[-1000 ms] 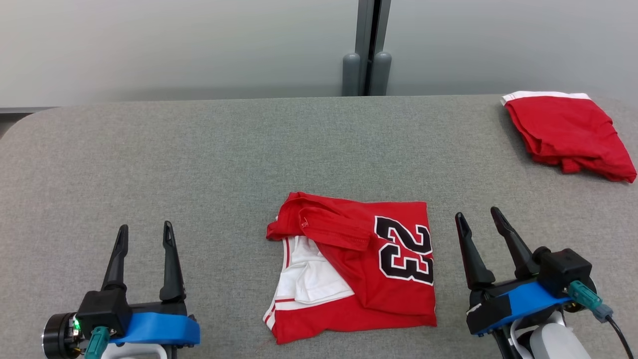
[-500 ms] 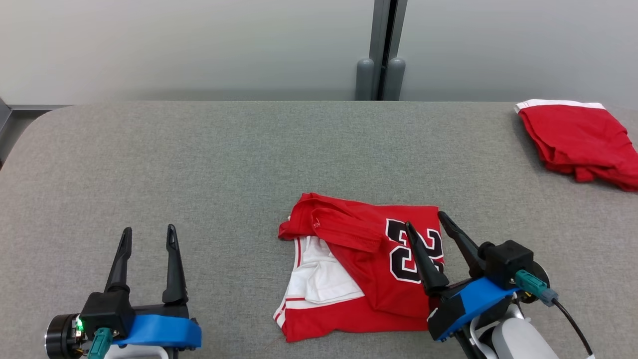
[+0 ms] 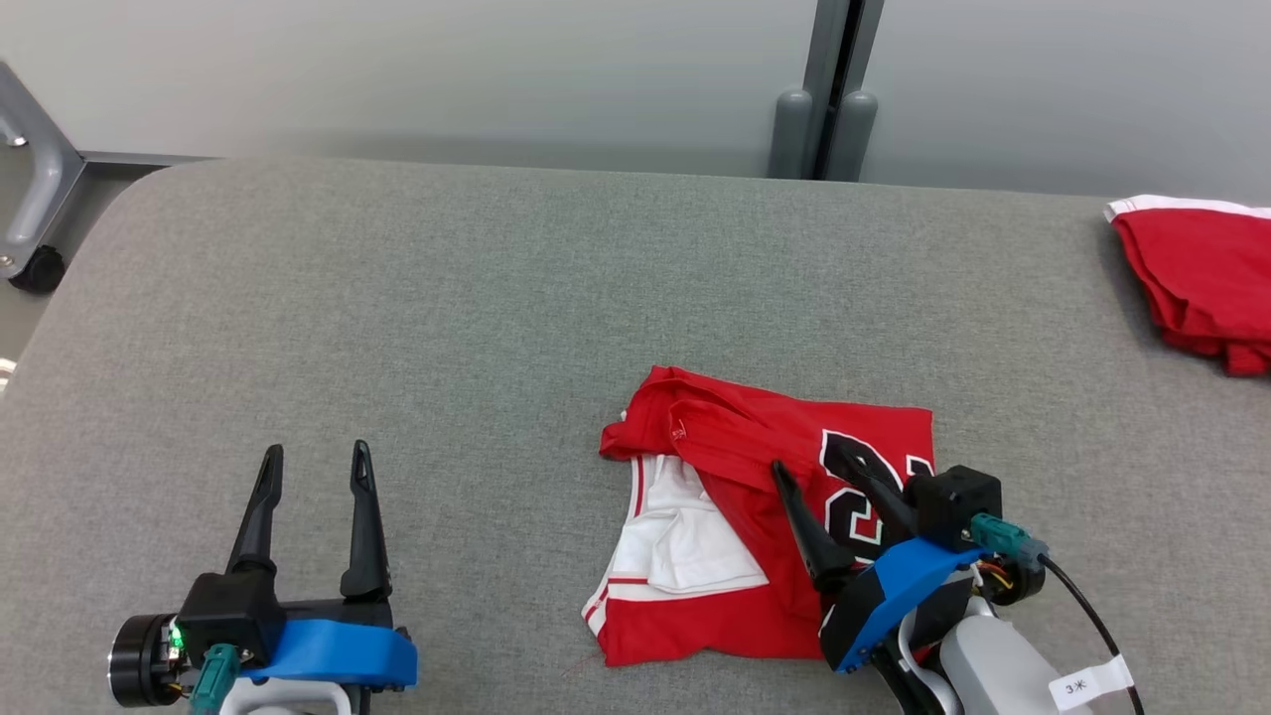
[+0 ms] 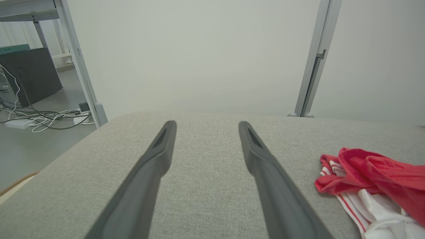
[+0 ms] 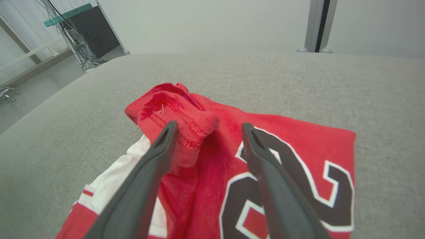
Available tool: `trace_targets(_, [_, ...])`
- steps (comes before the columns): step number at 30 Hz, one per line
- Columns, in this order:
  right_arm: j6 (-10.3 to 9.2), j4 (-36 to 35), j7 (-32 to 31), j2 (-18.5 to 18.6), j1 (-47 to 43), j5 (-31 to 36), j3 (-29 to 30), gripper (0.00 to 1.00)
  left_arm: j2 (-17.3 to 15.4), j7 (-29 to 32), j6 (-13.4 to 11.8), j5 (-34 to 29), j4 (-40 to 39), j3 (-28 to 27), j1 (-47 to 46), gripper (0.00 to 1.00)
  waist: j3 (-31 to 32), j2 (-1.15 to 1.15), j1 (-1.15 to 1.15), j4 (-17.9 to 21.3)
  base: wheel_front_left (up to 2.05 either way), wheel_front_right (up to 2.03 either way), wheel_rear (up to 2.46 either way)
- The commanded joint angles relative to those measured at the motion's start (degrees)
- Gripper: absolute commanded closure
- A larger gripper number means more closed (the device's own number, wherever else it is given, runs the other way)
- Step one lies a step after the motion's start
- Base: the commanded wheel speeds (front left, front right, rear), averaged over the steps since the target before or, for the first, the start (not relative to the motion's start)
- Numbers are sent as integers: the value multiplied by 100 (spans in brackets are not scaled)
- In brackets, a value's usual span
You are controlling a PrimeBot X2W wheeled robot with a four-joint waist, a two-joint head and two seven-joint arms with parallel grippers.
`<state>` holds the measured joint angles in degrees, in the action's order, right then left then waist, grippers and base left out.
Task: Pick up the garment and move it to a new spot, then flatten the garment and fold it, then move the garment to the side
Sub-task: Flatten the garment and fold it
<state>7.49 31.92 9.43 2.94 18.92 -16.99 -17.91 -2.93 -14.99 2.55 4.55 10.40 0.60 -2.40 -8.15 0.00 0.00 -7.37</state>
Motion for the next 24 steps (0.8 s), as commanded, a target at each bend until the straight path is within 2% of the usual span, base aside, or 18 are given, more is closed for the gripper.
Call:
trace_targets(1, [1,116,32,0,132,-134,-69,0,5,-25,-11,21,-1,13,-91,0,-44,0,0,-51,0,0,0])
trace_targets(6, [1,456,157,2,338,-544,-360,0,6,-25,-30,33,16,65,-137,0,-83,0,0,-126,0,0,0])
trace_targets(7, [1,508,191,1,374,-599,-432,26,5,-25,-34,35,18,73,-139,0,-86,0,0,-136,0,0,0])
trace_targets(8, [1,546,232,3,412,-664,-498,83,6,-25,-39,41,19,83,-144,0,-89,0,0,-145,0,0,0])
trace_targets(9, [1,575,267,2,444,-712,-567,100,6,-25,-46,44,17,93,-142,0,-90,0,0,-154,0,0,0])
trace_targets(14, [1,648,444,1,550,-776,-878,100,6,-25,-89,63,12,124,-135,0,-80,0,0,-186,0,0,0])
trace_targets(24, [1,415,537,2,192,-575,-1916,100,6,-25,-114,93,37,167,-58,0,-6,0,0,-197,0,0,0])
